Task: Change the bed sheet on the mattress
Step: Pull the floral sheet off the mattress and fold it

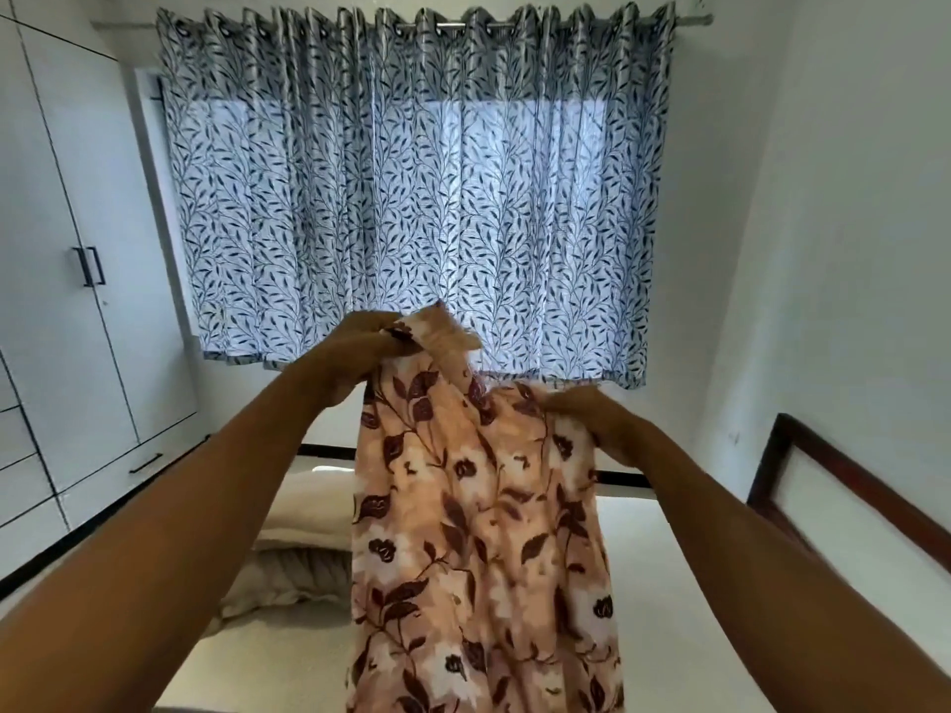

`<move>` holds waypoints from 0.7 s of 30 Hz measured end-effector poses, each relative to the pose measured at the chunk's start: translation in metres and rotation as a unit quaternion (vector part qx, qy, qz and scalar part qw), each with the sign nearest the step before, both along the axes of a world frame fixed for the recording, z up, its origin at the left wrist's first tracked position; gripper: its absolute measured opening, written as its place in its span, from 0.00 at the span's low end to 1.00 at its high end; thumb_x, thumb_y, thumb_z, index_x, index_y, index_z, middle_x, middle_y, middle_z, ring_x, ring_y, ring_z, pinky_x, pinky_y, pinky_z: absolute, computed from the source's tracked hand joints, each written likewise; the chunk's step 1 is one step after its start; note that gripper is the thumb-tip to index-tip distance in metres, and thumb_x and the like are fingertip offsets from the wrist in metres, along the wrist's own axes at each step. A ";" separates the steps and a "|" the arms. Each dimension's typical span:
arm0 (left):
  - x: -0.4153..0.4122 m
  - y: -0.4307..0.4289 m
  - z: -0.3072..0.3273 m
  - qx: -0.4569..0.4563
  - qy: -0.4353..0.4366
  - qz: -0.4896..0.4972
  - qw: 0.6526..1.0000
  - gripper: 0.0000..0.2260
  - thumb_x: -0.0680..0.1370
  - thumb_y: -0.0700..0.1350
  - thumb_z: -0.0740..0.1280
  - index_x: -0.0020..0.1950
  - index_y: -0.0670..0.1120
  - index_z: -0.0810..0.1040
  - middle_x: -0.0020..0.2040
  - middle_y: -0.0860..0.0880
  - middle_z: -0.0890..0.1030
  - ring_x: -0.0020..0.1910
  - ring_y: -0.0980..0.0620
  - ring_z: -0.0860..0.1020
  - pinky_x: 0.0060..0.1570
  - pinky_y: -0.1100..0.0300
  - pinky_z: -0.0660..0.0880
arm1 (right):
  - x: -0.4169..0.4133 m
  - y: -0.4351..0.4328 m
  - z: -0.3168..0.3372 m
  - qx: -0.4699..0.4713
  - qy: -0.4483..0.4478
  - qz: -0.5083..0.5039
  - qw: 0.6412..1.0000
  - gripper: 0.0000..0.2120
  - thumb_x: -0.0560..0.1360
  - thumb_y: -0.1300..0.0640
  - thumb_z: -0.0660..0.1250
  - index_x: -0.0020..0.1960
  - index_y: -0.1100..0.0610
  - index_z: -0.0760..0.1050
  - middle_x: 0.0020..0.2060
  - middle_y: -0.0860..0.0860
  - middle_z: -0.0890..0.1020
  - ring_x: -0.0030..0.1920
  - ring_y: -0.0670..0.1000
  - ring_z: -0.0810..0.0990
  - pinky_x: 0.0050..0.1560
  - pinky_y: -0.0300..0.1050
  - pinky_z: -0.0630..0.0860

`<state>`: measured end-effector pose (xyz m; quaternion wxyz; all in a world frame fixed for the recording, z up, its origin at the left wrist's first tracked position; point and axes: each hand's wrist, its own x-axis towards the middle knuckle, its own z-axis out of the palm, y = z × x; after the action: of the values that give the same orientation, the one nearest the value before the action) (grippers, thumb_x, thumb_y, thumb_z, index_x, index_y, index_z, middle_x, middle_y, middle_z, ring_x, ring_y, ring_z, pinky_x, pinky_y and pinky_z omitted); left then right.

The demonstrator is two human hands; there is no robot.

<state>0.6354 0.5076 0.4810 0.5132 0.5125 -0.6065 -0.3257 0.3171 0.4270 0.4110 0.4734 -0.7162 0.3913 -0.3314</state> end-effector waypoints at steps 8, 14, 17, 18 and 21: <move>-0.067 -0.006 -0.003 -0.036 -0.055 -0.019 0.998 0.07 0.70 0.41 0.77 0.46 0.42 0.85 0.39 0.42 0.84 0.38 0.48 0.82 0.41 0.54 0.78 | 0.058 0.035 0.021 -0.028 -0.043 0.146 0.988 0.24 0.74 0.38 0.72 0.61 0.54 0.79 0.52 0.47 0.84 0.55 0.58 0.83 0.59 0.66 0.80; -0.050 0.000 -0.042 0.077 0.005 -0.047 0.996 0.15 0.72 0.44 0.77 0.56 0.40 0.81 0.48 0.40 0.85 0.43 0.43 0.83 0.43 0.51 0.81 | 0.063 0.009 0.035 -0.156 -0.033 -0.001 0.987 0.23 0.77 0.44 0.73 0.46 0.67 0.82 0.37 0.57 0.81 0.38 0.52 0.79 0.40 0.51 0.74; -0.038 0.010 -0.069 0.136 -0.026 -0.081 0.987 0.14 0.73 0.40 0.76 0.56 0.36 0.82 0.50 0.36 0.85 0.44 0.41 0.84 0.43 0.51 0.83 | 0.058 0.000 0.034 -0.155 -0.088 -0.068 0.982 0.26 0.77 0.46 0.73 0.44 0.72 0.80 0.34 0.64 0.78 0.35 0.51 0.74 0.37 0.46 0.70; -0.034 0.012 -0.080 0.151 -0.046 -0.078 0.984 0.17 0.72 0.43 0.78 0.55 0.35 0.82 0.50 0.35 0.85 0.44 0.41 0.84 0.43 0.52 0.82 | 0.056 0.000 0.036 -0.137 -0.124 -0.081 0.979 0.23 0.78 0.48 0.73 0.46 0.71 0.82 0.34 0.63 0.79 0.34 0.52 0.75 0.35 0.45 0.70; -0.022 0.013 -0.109 0.186 -0.084 -0.062 0.977 0.24 0.63 0.52 0.81 0.51 0.37 0.85 0.49 0.35 0.85 0.44 0.42 0.82 0.46 0.50 0.77 | 0.047 -0.002 0.041 -0.091 -0.206 -0.102 0.969 0.13 0.79 0.53 0.72 0.51 0.64 0.86 0.39 0.58 0.86 0.35 0.51 0.82 0.36 0.42 0.78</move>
<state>0.6135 0.5209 0.3721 0.3346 0.5857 -0.6071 -0.4200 0.3640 0.4251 0.4517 0.4402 -0.6289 0.3245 -0.5527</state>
